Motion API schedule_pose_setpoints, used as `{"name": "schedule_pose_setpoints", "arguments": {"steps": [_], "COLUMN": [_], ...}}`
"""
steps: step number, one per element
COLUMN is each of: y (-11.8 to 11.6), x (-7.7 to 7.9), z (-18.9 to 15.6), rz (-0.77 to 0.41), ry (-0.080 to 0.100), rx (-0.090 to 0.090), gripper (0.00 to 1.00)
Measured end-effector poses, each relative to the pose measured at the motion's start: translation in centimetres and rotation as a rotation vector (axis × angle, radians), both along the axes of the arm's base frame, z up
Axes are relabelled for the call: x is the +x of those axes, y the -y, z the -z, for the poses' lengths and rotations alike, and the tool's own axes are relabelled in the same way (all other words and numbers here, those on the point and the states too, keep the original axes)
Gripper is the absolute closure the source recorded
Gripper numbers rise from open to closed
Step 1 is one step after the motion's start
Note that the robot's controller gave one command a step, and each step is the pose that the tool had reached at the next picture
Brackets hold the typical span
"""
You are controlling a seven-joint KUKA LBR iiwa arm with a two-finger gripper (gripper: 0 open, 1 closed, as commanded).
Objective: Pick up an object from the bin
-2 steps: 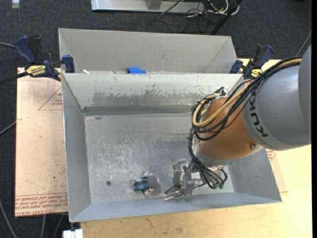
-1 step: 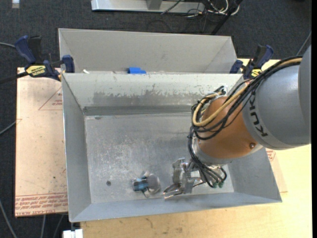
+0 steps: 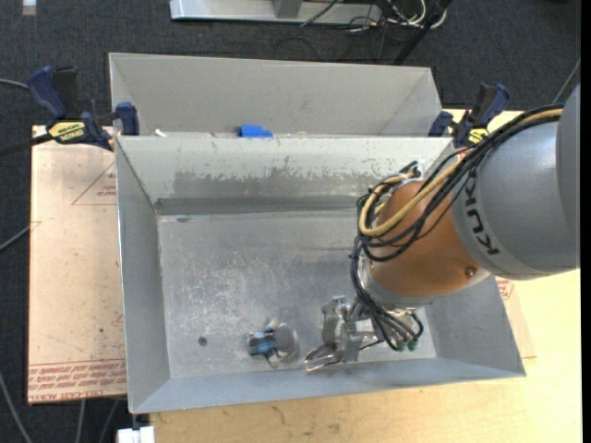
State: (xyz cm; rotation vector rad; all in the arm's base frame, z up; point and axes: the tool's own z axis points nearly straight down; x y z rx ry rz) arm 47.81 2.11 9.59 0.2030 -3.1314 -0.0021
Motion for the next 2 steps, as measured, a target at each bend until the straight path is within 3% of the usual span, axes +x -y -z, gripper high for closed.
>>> {"name": "schedule_pose_setpoints", "arguments": {"steps": [1,2], "y": [0.0,0.0], "x": [-0.2,0.2], "z": [-1.6,-9.1], "rz": [0.000,0.000], "ry": [-0.007,0.007], "rx": [-0.001,-0.001], "gripper": [1.00,1.00]}}
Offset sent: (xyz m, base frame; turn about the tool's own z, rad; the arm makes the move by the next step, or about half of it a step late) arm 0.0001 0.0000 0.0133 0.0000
